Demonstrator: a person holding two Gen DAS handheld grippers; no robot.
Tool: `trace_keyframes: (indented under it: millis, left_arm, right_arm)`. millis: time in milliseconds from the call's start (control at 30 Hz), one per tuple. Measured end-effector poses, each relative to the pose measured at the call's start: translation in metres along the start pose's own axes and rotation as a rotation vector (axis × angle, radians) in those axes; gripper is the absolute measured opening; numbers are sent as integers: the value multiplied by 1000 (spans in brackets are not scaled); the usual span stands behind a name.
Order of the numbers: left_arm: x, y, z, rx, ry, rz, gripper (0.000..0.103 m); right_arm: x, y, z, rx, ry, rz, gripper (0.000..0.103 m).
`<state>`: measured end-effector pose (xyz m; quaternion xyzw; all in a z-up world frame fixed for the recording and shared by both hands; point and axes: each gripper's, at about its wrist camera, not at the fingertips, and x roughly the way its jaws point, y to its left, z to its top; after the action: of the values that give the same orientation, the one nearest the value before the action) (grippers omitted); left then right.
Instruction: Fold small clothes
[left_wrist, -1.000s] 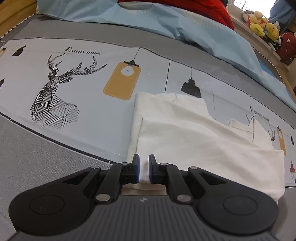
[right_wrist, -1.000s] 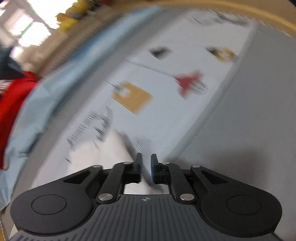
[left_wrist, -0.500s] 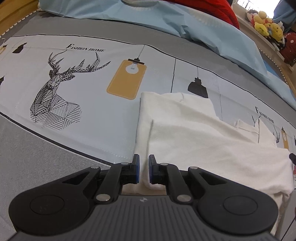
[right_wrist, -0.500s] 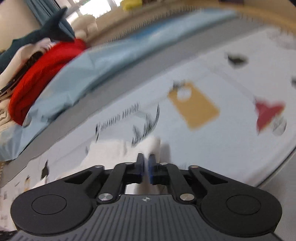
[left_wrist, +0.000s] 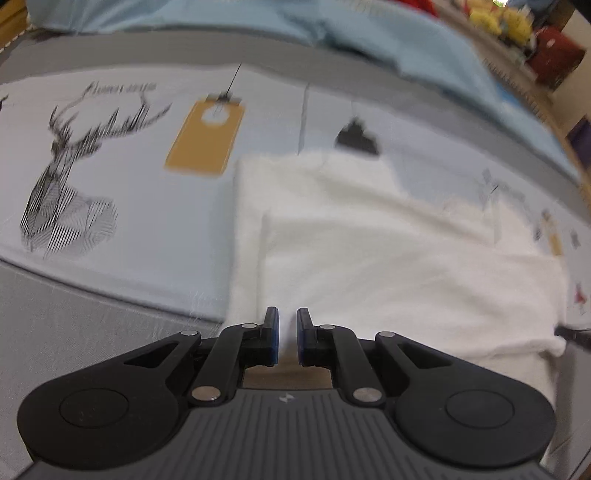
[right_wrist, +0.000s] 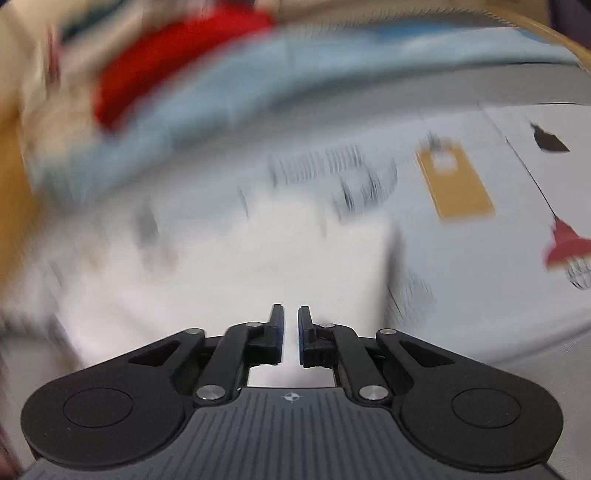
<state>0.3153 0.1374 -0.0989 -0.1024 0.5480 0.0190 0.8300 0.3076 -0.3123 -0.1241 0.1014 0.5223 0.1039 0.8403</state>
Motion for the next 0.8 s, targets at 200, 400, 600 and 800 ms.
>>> trace_keyframes:
  millis: [200,400,600,800]
  left_arm:
    - [2,10,-12,3,-13,-4,13]
    - [-28,17,-22,-45,-52,4,17]
    - [-95,-2,-51,80,-179,-33,19]
    - [-162,19,-117,116,-222,-87,27]
  right_arm:
    - [-15,-22,-18,139,-8,-31,4]
    - [-75,-19,-49,197,-60,-160,11]
    - [-174,3,-88,174,-253,-91,34]
    - [-226,18,-163,121,-296,-49,41]
